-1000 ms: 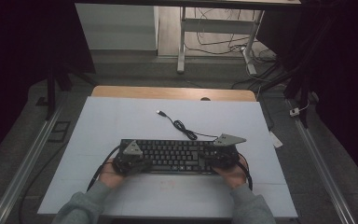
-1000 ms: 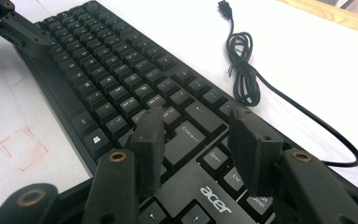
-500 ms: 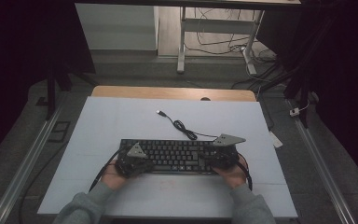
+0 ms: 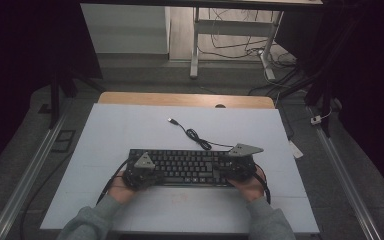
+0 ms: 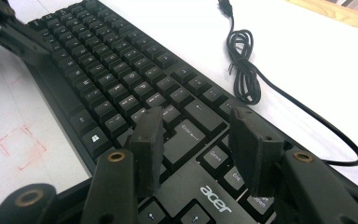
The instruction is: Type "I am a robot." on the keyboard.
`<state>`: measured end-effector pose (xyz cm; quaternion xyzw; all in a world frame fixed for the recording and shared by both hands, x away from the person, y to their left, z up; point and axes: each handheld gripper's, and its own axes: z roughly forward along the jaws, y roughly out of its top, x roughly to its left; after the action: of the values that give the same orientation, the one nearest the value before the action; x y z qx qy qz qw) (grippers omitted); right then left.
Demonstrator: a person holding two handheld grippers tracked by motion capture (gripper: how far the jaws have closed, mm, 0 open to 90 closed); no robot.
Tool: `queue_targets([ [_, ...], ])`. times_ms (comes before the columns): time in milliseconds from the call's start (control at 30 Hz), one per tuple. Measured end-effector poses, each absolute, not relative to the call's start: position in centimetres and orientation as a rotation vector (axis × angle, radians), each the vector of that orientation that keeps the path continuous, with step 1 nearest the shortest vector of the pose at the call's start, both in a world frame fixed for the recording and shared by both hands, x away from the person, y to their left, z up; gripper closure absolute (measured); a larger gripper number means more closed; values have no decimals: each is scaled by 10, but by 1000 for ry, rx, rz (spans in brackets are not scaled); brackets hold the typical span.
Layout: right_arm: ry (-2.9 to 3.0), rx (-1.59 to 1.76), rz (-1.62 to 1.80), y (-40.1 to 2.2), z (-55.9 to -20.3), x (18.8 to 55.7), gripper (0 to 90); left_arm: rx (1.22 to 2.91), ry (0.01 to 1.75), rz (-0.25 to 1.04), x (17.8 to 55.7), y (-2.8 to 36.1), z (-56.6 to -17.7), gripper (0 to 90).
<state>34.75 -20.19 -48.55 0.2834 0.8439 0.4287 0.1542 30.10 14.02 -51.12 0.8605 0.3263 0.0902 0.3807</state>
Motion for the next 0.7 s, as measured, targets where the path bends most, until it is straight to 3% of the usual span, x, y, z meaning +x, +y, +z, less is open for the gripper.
queue_targets([
  [200, 2421, 815, 1227, -202, -486, 348, 549, 2125, 892, 288, 301, 151, -504, 570],
  [333, 2428, 813, 1221, -200, -487, 347, 548, 2088, 937, 300, 303, 159, -501, 437],
  [700, 2430, 817, 1215, -201, -487, 348, 548, 2039, 1020, 319, 308, 177, -497, 361],
])
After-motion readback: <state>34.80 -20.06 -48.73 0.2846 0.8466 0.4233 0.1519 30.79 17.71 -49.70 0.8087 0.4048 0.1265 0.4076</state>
